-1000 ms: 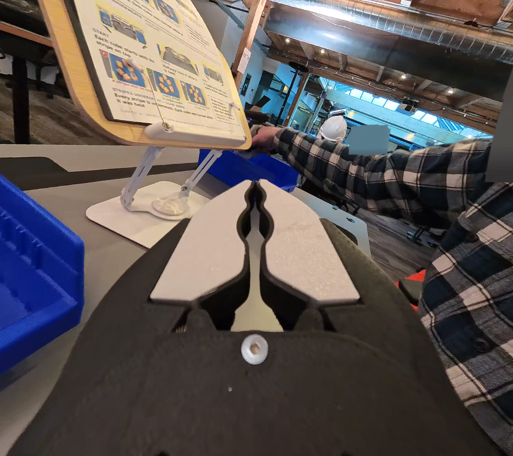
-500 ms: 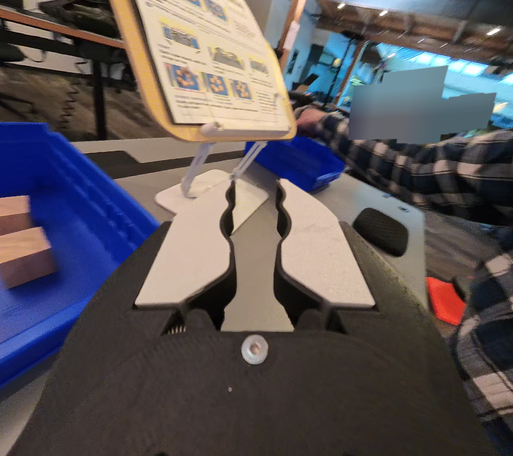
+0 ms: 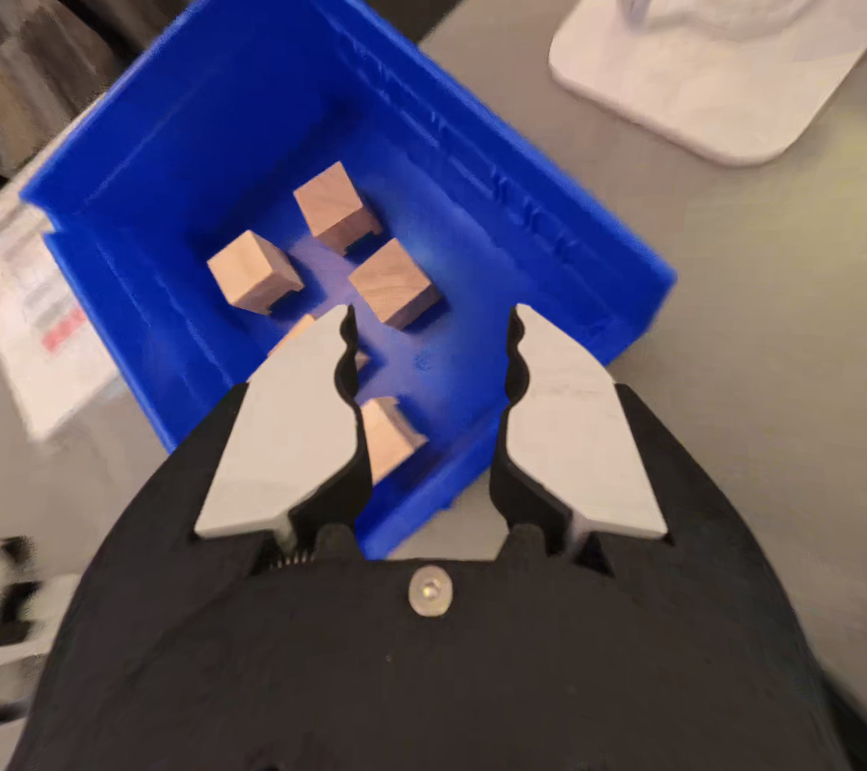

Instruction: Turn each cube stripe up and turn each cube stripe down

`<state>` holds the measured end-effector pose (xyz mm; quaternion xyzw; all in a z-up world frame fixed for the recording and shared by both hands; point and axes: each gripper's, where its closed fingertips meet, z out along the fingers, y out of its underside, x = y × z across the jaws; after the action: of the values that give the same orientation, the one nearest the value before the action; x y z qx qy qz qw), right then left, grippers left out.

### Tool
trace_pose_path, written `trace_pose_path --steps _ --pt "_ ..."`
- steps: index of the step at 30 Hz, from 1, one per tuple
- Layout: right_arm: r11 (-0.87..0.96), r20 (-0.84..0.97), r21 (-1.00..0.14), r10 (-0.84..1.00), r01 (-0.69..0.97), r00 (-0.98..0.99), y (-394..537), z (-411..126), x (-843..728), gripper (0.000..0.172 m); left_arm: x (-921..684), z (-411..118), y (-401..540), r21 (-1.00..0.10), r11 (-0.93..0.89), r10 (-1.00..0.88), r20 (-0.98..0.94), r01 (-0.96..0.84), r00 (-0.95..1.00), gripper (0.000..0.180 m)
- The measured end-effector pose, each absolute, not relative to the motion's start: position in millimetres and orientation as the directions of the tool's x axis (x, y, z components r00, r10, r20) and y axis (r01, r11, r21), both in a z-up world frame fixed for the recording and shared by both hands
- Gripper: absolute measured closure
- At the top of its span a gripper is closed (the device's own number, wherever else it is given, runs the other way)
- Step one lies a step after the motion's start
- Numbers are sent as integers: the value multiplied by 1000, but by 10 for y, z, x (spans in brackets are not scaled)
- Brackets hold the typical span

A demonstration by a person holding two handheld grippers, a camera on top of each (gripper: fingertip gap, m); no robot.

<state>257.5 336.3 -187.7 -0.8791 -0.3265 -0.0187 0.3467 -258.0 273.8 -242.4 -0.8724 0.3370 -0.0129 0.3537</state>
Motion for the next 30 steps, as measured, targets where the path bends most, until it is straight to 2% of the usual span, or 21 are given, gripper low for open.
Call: trace_pose_path --steps 2,5,11,13,14,18,20,23,25,27,30 --pt "-529 247 -595 597 605 764 3243 -1922 2471 111 -2598 -2589 2906 -482 -435 -709 -336 -760 619 118" --pt "-512 235 -581 638 632 733 3094 -1985 2366 110 -2594 -2756 3085 -320 -281 -830 -392 -905 396 118" --pt "-465 243 -577 687 671 685 2903 -1994 2213 111 -2759 -3193 3207 -114 -208 -941 -249 -971 231 115" --pt "-440 245 -584 705 682 665 2855 -1982 2129 111 -2804 -3328 3223 -66 -199 -951 -228 -978 209 120" --pt "-425 252 -587 714 689 654 2834 -1972 2082 111 -2806 -3348 3274 -68 -205 -944 -249 -976 215 129" --pt "-342 241 -633 766 695 596 2677 -1897 1744 113 -2759 -3208 3328 -193 -266 -907 -282 -945 313 133" --pt "-258 226 -693 809 674 543 2540 -1789 1447 115 -2670 -2942 3294 -395 -322 -860 -259 -860 441 133" --pt "-63 280 -775 857 629 431 2285 -1581 902 106 -2329 -2278 3038 -786 -354 -810 -12 -507 586 133" --pt "141 417 -789 839 598 351 2109 -1429 519 104 -2089 -1800 2767 -923 -345 -806 197 -173 558 133" --pt "358 586 -737 761 573 278 1918 -1317 156 103 -1852 -1411 2419 -921 -361 -830 389 147 400 134" --pt "586 744 -626 646 514 171 1592 -1243 -338 98 -1480 -1160 1921 -854 -373 -867 460 362 192 134"
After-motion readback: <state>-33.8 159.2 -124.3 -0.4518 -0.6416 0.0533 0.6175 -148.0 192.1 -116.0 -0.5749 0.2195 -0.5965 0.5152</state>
